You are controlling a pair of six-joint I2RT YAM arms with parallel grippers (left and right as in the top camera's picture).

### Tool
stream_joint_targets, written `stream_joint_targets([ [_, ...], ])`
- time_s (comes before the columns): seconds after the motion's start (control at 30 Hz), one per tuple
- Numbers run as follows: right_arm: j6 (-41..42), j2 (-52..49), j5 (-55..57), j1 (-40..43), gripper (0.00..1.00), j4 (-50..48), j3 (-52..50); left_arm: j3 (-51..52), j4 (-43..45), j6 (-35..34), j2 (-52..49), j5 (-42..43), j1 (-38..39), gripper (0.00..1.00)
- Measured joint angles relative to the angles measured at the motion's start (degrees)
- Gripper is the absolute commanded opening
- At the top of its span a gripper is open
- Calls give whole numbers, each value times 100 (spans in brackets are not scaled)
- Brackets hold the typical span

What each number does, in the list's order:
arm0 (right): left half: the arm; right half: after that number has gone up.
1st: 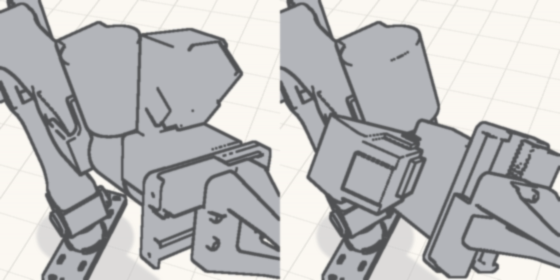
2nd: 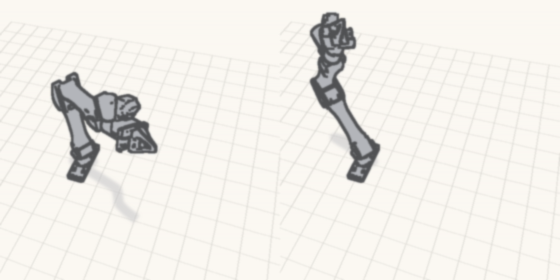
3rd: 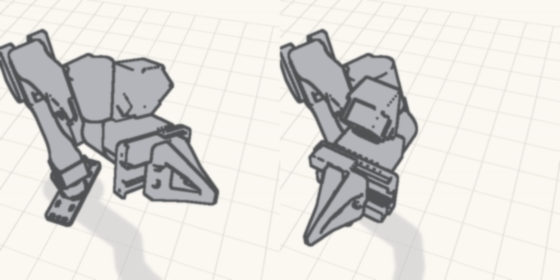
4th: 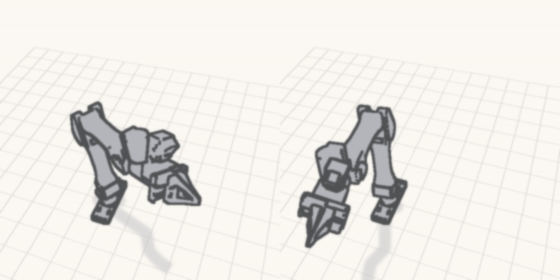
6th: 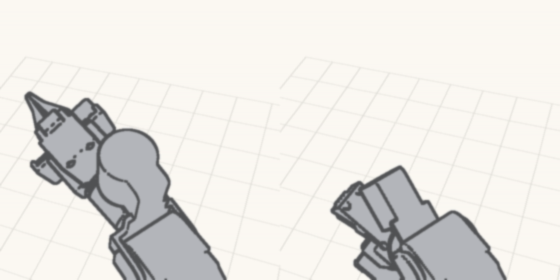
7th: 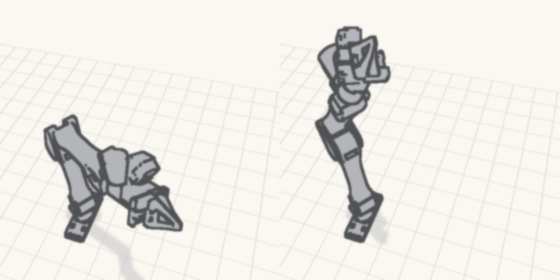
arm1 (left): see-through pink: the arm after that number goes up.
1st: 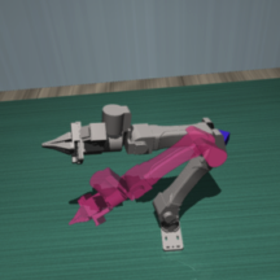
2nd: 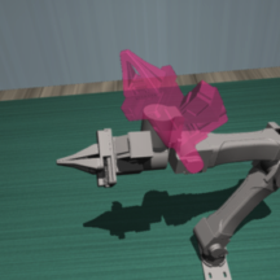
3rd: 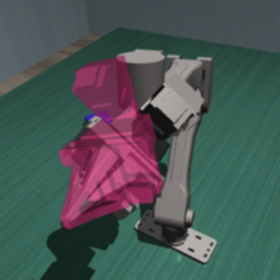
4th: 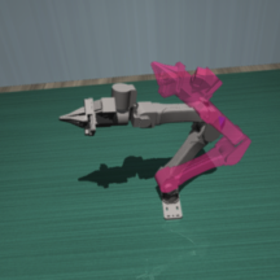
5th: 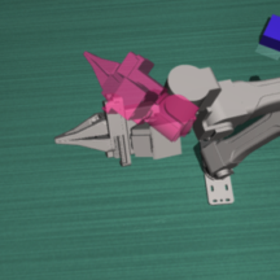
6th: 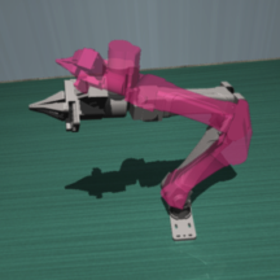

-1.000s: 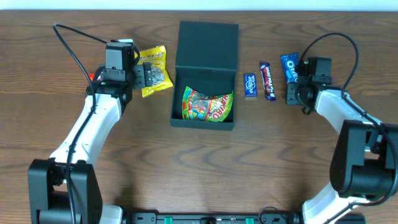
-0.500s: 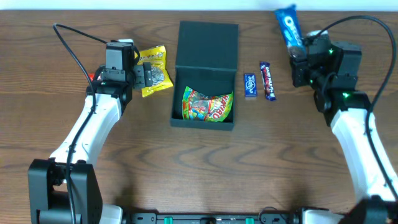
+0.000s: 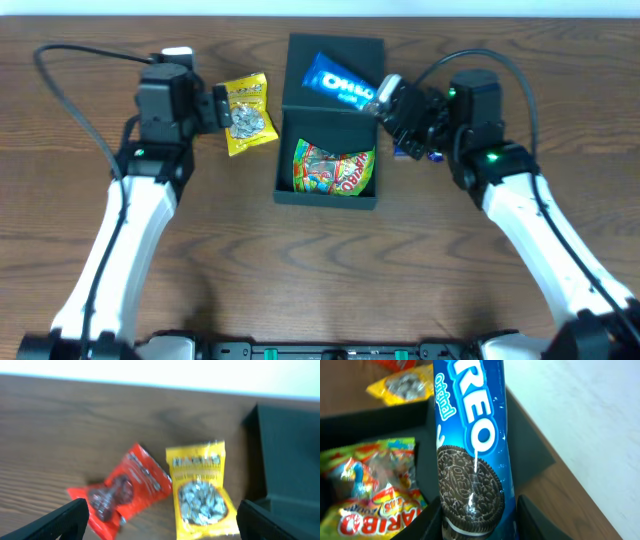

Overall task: Pack container
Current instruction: 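Lift the Oreo pack and place it in the box above the Haribo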

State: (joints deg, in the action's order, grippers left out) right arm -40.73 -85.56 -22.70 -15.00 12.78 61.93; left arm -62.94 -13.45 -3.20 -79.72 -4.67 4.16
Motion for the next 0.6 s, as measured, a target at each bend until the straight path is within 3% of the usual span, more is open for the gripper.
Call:
stream_joint_targets([
  [0.27,-1010,-994,-4,-516,1,-160,0,0,-9,22,466,-2,-149,95],
  [0.6,-1287,-1344,343,-570,1,-450,0,0,-7,22,466,-2,-149,95],
])
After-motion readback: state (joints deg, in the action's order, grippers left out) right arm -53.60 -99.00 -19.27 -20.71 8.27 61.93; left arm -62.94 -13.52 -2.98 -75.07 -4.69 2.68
